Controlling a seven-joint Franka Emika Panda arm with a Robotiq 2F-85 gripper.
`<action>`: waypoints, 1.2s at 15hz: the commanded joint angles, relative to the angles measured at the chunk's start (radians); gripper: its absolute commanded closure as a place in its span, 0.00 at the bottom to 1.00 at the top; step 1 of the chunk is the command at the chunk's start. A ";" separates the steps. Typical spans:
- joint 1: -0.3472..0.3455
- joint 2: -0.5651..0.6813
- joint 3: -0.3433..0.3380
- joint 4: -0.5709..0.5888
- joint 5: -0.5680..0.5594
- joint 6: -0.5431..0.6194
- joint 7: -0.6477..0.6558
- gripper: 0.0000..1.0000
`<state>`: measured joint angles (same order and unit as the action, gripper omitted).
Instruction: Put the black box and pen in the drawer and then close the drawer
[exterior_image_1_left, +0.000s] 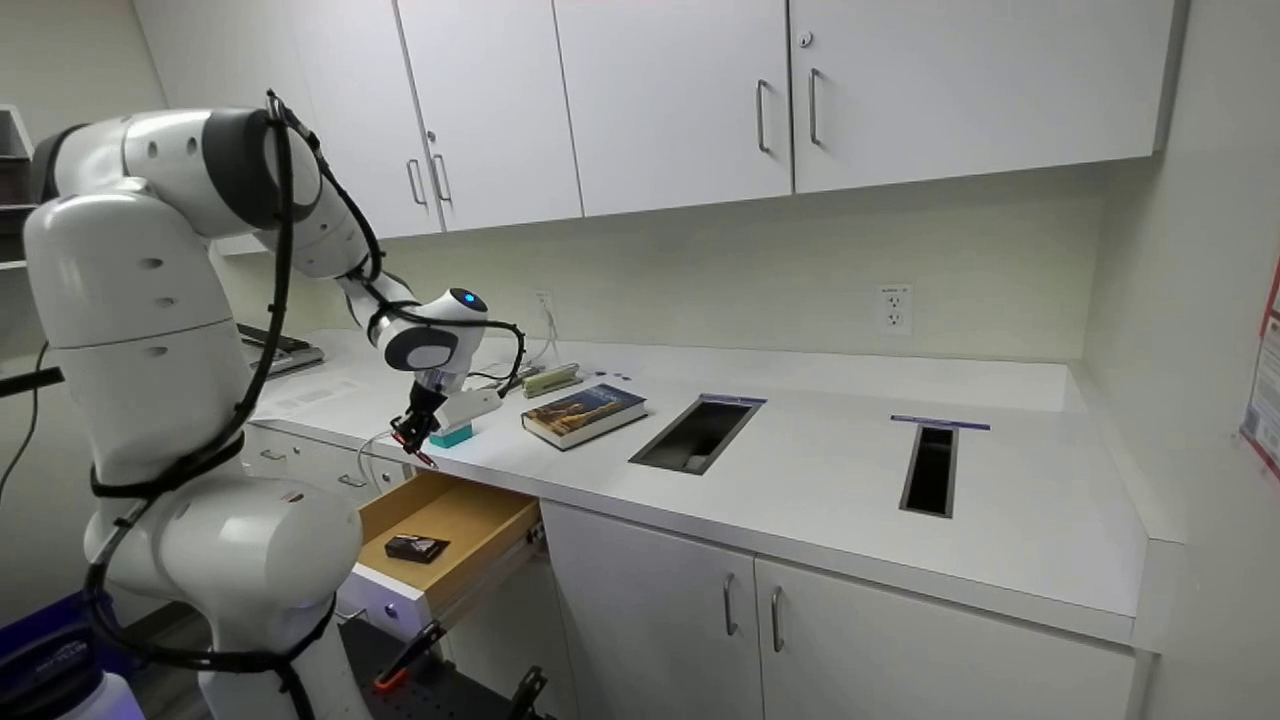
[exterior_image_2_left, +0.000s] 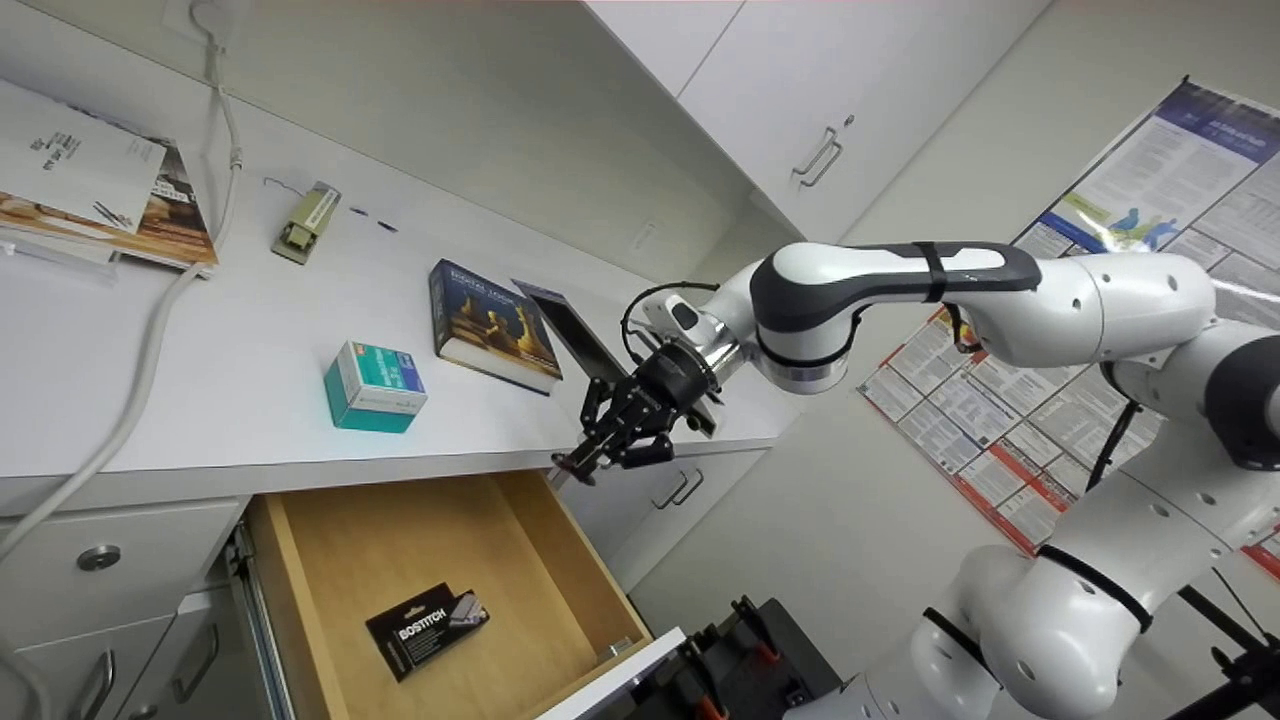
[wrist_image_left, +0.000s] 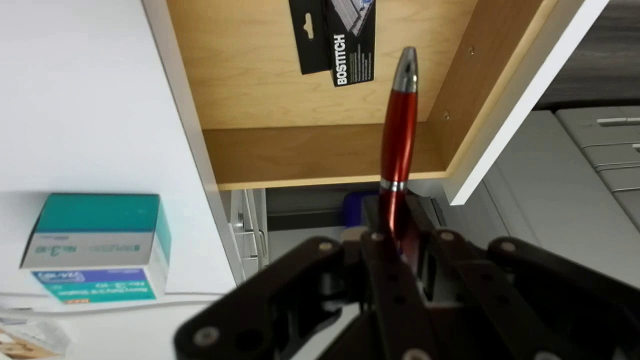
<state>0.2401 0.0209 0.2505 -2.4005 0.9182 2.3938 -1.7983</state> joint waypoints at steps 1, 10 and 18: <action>0.028 0.074 0.030 -0.023 0.113 0.151 -0.031 0.97; 0.027 0.310 0.059 0.011 0.274 0.362 -0.019 0.97; 0.047 0.413 0.045 0.060 0.254 0.401 0.029 0.60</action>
<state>0.2713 0.4140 0.2947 -2.3661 1.1635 2.7596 -1.7971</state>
